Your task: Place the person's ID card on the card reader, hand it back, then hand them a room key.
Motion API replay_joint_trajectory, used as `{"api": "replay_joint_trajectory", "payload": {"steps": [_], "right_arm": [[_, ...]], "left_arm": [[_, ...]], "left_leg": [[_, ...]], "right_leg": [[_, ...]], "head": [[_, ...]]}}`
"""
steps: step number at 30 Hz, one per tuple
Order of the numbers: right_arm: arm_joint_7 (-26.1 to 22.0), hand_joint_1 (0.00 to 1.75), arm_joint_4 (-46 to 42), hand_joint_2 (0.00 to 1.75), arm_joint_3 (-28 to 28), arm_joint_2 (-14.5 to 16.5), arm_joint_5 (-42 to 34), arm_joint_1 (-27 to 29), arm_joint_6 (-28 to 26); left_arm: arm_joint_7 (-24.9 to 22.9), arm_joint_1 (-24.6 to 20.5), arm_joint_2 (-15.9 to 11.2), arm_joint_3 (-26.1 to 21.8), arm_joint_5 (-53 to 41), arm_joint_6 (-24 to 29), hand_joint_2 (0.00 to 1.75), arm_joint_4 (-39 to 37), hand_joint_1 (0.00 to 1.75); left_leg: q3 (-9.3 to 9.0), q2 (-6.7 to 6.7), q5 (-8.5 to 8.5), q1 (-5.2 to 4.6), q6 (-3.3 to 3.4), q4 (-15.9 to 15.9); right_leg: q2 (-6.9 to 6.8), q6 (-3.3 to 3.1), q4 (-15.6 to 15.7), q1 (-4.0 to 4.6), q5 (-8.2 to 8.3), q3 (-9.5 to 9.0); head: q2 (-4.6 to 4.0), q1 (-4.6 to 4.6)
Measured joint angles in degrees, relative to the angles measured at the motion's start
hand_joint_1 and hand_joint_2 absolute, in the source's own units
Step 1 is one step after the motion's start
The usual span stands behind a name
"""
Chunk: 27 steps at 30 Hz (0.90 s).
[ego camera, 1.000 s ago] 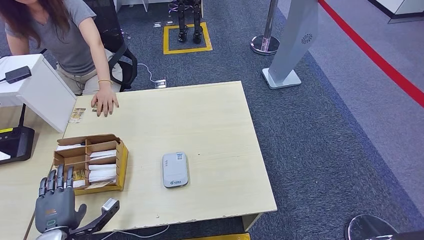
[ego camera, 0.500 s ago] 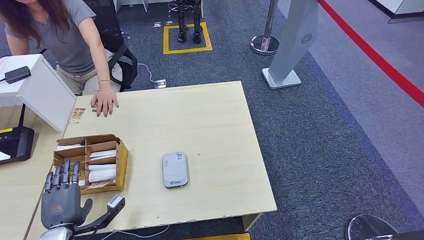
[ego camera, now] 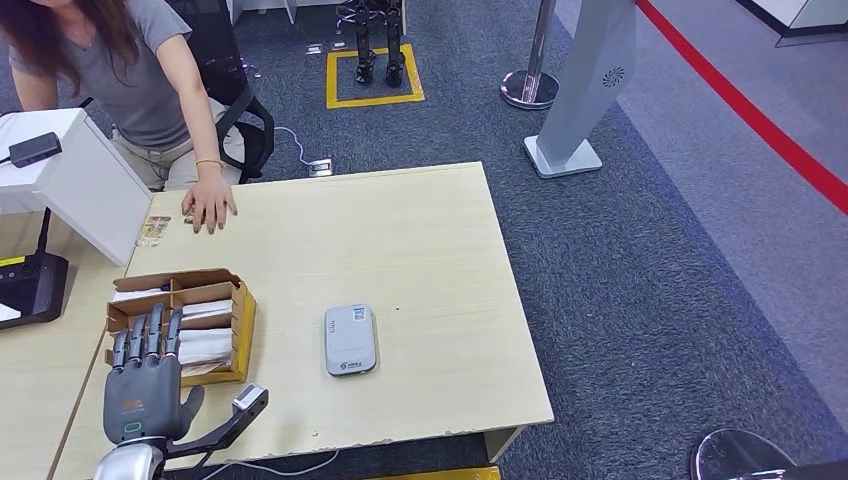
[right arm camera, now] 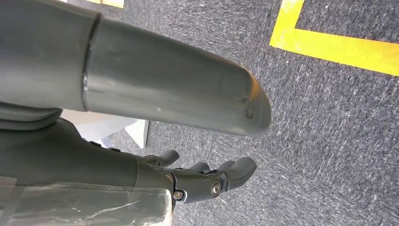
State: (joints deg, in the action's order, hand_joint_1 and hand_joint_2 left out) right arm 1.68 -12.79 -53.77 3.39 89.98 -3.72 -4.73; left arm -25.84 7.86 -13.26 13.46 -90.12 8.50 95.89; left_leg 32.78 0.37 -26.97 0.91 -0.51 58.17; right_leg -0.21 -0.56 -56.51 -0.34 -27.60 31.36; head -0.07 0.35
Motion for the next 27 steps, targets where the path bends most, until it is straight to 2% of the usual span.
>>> {"api": "replay_joint_trajectory", "payload": {"steps": [13, 17, 27], "right_arm": [[0.07, 0.00, 0.00, 0.00, -0.05, 0.00, 0.00, 0.00, -0.06], [0.09, 0.00, 0.00, 0.00, -0.06, 0.00, 0.00, 0.00, -0.06], [0.11, 0.00, 0.00, 0.00, -0.06, 0.00, 0.00, 0.00, -0.06]], "left_arm": [[-0.02, 0.00, -0.05, 0.79, 0.00, -0.02, 1.75, 0.00, 0.09], [-0.02, 0.00, -0.05, 0.88, 0.00, -0.02, 1.75, 0.00, 0.18], [0.09, 0.00, -0.02, 0.96, 0.00, -0.29, 1.75, 0.00, 0.25]], "left_leg": [[0.00, 0.00, 0.00, 0.00, 0.00, 0.00], [0.00, 0.00, 0.00, 0.00, 0.00, 0.00], [0.00, 0.00, 0.00, 0.00, 0.00, 0.00]], "right_leg": [[0.00, 0.00, 0.00, 0.00, 0.00, 0.00], [0.00, 0.00, 0.00, 0.00, 0.00, 0.00], [0.00, 0.00, 0.00, 0.00, 0.00, 0.00]], "head": [[0.00, 0.00], [0.00, 0.00], [0.00, 0.01]]}}
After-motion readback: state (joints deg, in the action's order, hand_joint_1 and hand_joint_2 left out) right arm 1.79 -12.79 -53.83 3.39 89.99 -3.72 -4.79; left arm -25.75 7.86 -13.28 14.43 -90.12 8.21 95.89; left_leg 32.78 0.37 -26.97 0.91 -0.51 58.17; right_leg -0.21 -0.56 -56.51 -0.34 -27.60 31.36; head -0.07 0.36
